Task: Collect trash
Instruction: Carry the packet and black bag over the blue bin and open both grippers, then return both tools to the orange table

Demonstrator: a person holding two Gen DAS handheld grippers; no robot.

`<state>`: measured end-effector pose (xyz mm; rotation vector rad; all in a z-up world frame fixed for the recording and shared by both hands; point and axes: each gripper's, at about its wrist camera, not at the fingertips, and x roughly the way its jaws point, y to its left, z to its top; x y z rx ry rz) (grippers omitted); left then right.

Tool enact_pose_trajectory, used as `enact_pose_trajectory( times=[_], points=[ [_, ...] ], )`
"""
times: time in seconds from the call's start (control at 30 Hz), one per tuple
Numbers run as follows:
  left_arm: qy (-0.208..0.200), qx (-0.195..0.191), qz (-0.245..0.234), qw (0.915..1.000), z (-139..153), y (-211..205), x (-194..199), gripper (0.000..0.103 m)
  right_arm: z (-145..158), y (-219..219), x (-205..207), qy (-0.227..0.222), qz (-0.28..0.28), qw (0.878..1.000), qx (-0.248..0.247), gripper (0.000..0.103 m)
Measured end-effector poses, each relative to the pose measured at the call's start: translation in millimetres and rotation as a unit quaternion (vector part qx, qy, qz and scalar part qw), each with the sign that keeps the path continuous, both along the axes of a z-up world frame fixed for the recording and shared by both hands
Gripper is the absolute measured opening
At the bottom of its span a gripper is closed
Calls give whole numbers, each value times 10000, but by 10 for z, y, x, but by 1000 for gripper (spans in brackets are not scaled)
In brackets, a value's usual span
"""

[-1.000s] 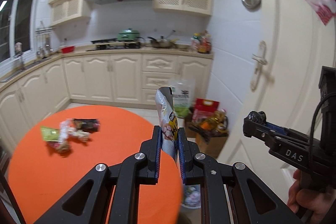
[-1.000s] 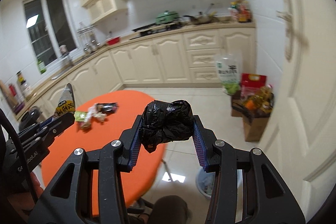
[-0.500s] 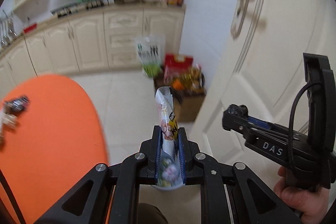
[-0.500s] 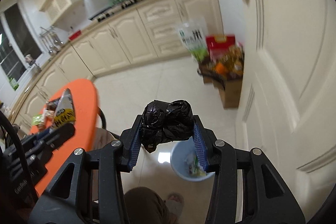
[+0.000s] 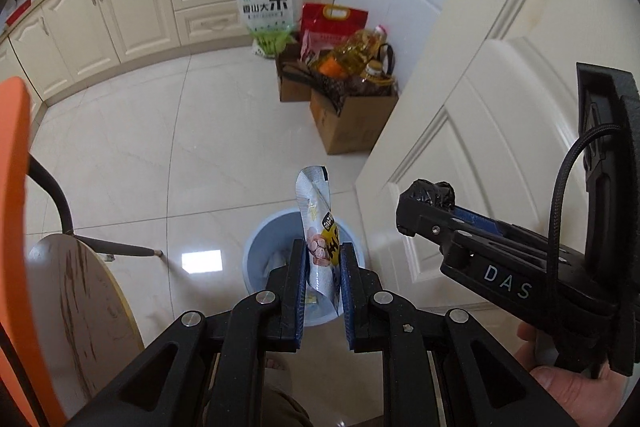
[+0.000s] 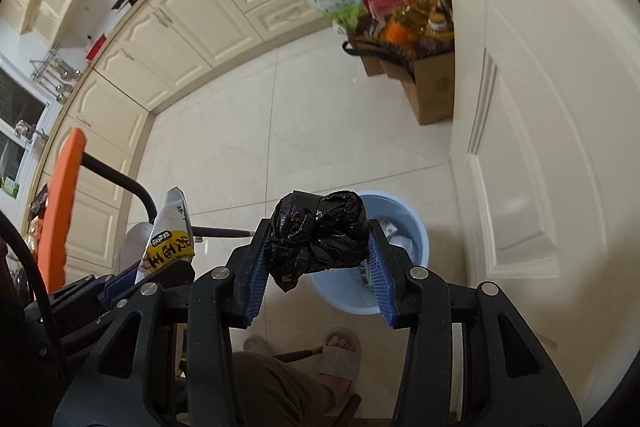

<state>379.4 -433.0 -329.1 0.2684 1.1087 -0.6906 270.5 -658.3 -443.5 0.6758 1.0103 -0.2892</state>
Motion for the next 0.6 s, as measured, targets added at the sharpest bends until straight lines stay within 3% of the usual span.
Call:
enact_pose_trajectory(
  times=[0.17, 0.23, 0.3, 0.4, 0.5, 0.6],
  points=[
    [45, 156, -53, 9999, -7, -273, 262, 23, -96, -44, 95, 32, -52, 9999, 105, 48],
    [-16, 256, -48, 9997, -35, -372, 310, 36, -110, -64, 94, 13, -84, 9998, 167, 53],
    [-74, 256, 14, 9996, -11, -361, 306, 69, -122, -100, 84, -9, -219, 9996, 186, 79],
    [-264, 294, 106, 9992, 5, -374, 278, 87, -109, -162, 13, -75, -452, 9986, 257, 88],
    [-387, 341, 85, 9986, 32, -417, 198, 92, -63, -194, -66, -77, -634, 9978, 194, 100],
    [-554, 315, 65, 9979, 141, -421, 63, 94, 11, -200, -149, -84, -731, 9972, 159, 103]
  ],
)
